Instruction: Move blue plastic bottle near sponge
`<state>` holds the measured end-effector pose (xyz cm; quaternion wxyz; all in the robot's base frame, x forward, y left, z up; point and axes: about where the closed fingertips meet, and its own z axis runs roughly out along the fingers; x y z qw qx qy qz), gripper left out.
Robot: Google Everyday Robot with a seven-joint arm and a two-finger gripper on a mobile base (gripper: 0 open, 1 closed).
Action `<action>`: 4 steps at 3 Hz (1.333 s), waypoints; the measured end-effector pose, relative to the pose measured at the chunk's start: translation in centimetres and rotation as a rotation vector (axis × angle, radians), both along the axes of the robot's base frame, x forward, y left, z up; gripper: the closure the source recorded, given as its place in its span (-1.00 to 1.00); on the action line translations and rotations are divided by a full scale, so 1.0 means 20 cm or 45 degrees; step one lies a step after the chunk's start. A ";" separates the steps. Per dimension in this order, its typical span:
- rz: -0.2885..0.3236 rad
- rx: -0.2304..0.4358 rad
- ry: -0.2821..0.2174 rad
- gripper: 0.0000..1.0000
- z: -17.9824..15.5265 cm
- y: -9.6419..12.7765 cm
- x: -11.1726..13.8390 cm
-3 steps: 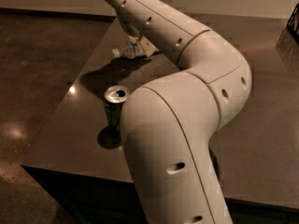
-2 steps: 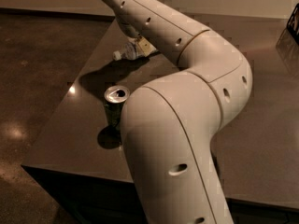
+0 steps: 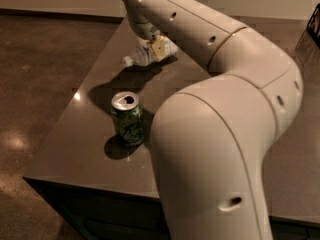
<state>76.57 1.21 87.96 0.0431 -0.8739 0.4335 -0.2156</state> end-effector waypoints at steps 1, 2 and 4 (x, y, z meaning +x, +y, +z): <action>-0.009 0.064 -0.004 1.00 0.10 -0.08 -0.15; -0.053 0.113 0.022 1.00 0.18 -0.21 -0.28; -0.131 0.126 0.131 1.00 0.14 -0.44 -0.49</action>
Offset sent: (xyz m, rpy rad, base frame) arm -0.0946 -0.0788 0.0583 0.1371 0.0454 -0.0896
